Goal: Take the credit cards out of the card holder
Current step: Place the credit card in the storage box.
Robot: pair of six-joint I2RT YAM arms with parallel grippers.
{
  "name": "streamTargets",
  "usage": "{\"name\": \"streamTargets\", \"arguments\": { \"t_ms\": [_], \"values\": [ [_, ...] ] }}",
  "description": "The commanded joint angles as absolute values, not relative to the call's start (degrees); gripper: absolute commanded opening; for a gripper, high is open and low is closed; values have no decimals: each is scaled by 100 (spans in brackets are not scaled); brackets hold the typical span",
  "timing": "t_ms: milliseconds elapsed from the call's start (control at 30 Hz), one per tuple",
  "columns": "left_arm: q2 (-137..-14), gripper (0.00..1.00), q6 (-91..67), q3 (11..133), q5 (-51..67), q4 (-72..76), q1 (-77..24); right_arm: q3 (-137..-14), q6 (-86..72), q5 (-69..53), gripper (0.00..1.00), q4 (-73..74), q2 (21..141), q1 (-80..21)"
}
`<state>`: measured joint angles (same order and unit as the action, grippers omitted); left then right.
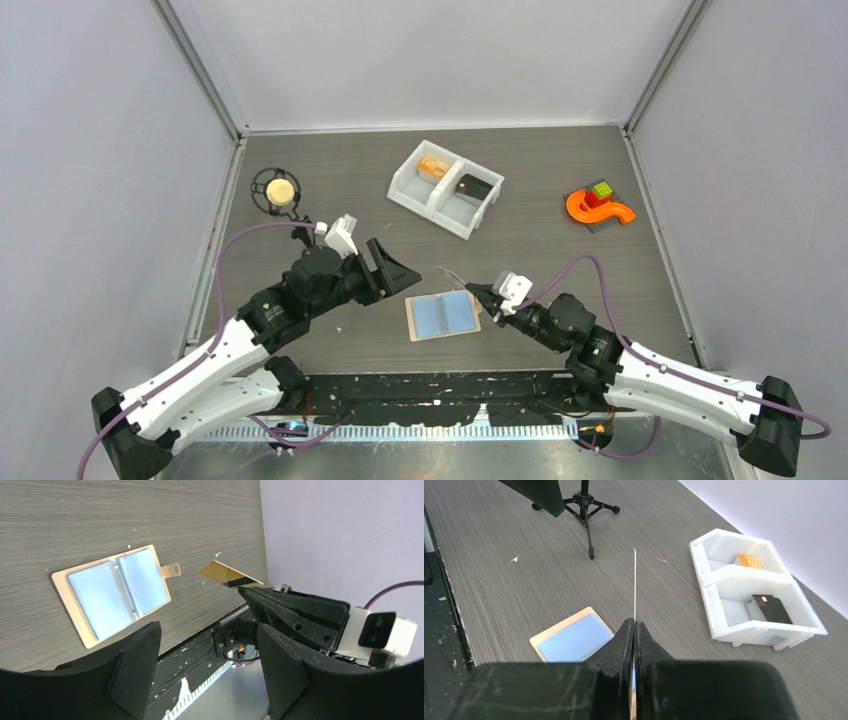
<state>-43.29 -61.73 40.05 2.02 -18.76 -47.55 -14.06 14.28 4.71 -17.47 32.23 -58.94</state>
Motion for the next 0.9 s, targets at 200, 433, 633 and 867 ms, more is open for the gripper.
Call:
{"name": "streamTargets", "arguments": {
  "t_ms": [200, 433, 633, 867],
  "values": [
    [-4849, 71, -7180, 3753, 347, -454, -4729, -1491, 2153, 1343, 5, -2441, 3647, -6662],
    [-5103, 65, -7763, 3300, 363, 318, -4729, -1599, 2324, 2052, 5, -2759, 4150, -7249],
    [-5187, 55, -8272, 2852, 442, 793, -4729, -1687, 2432, 2453, 5, -3115, 4679, -7613],
    [-5109, 52, -8561, 2469, 347, 982, -4720, -1681, 2440, 2618, 5, -3291, 4941, -7795]
  ]
}}
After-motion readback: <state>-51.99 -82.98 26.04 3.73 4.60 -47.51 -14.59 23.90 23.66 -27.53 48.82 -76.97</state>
